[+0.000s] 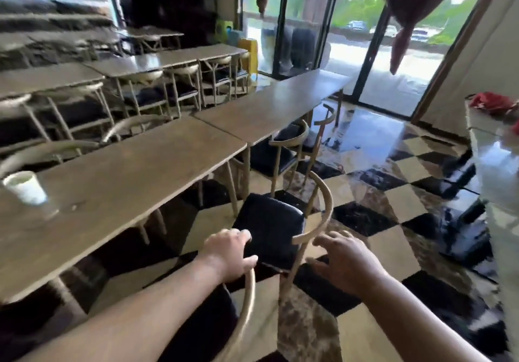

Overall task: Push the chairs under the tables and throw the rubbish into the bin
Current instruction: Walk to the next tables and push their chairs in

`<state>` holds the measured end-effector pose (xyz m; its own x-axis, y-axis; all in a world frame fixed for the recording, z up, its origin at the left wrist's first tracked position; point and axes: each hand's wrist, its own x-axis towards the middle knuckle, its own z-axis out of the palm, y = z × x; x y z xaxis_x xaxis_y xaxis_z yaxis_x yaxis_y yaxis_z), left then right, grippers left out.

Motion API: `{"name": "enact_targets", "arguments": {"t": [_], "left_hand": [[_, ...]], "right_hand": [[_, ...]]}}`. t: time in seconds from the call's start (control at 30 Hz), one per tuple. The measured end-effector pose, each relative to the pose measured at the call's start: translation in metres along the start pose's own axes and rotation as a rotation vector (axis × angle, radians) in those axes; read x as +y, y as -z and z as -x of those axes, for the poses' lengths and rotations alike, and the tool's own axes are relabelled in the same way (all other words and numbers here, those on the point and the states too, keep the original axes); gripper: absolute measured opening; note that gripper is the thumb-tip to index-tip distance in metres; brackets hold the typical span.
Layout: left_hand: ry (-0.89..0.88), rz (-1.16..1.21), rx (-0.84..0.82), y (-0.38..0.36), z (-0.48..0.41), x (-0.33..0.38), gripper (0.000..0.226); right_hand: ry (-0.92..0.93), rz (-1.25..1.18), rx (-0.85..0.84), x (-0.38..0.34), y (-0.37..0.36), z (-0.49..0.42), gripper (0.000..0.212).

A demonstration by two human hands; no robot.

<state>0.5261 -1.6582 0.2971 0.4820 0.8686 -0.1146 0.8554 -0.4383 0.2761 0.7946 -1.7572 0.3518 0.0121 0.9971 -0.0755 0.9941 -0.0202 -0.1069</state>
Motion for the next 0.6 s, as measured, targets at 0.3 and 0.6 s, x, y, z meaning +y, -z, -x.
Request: {"name": "enact_targets", "arguments": {"t": [0.3, 0.6], "left_hand": [[0.595, 0.147, -0.005, -0.072, 0.087, -0.025, 0.054], [0.923, 0.393, -0.142, -0.184, 0.179, -0.07, 0.061]], "right_hand": [[0.546, 0.069, -0.318, -0.034, -0.09, -0.1, 0.061], [0.774, 0.137, -0.671, -0.116, -0.22, -0.116, 0.11]]}}
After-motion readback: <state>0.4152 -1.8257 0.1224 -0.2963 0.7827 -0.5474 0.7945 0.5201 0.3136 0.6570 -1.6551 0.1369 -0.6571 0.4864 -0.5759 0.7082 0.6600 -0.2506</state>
